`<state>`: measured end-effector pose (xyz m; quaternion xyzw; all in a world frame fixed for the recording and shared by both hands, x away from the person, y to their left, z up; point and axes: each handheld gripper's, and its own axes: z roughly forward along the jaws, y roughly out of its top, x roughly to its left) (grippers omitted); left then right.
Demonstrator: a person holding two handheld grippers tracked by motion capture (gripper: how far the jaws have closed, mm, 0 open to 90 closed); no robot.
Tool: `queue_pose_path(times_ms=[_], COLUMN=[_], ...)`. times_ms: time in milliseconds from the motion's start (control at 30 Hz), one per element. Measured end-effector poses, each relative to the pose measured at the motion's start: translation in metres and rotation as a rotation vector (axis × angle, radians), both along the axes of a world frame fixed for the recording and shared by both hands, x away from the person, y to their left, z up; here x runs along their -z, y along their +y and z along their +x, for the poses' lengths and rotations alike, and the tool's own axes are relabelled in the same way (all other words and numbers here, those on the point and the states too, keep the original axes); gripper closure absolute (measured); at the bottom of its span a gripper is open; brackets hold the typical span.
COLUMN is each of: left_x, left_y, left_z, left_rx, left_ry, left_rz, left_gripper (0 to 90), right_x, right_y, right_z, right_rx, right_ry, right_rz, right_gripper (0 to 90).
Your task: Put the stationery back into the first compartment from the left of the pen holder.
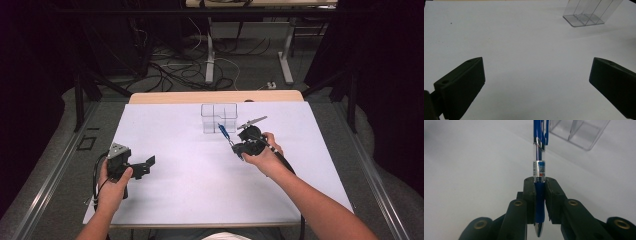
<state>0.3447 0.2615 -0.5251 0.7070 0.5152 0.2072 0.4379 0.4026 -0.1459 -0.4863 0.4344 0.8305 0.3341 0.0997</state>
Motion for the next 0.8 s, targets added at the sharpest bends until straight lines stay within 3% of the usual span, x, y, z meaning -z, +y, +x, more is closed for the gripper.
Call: queue_pose_path(times_ms=[233, 333, 400, 667, 800], left_x=[0.000, 0.000, 0.000, 0.000, 0.000], left_y=[0.000, 0.000, 0.000, -0.001, -0.001], left_z=[0.000, 0.000, 0.000, 0.000, -0.001], left_rx=[0.000, -0.001, 0.000, -0.001, 0.001], left_ry=[-0.001, 0.001, 0.002, 0.002, 0.002], left_rz=[0.000, 0.003, 0.003, 0.006, 0.007], left_gripper=[0.2, 0.2, 0.2, 0.2, 0.2], right_x=[-0.011, -0.015, -0.016, -0.021, -0.020], right_y=[-0.001, 0.000, 0.001, 0.006, 0.009], right_z=[-0.012, -0.017, -0.021, -0.040, -0.050], right_rx=[-0.088, -0.128, -0.144, -0.253, -0.331], right_ry=[-0.213, -0.324, -0.396, -0.640, -0.752], right_rz=[-0.065, -0.118, -0.126, -0.314, -0.433], right_gripper=[80.1, 80.2, 80.2, 80.2, 80.2])
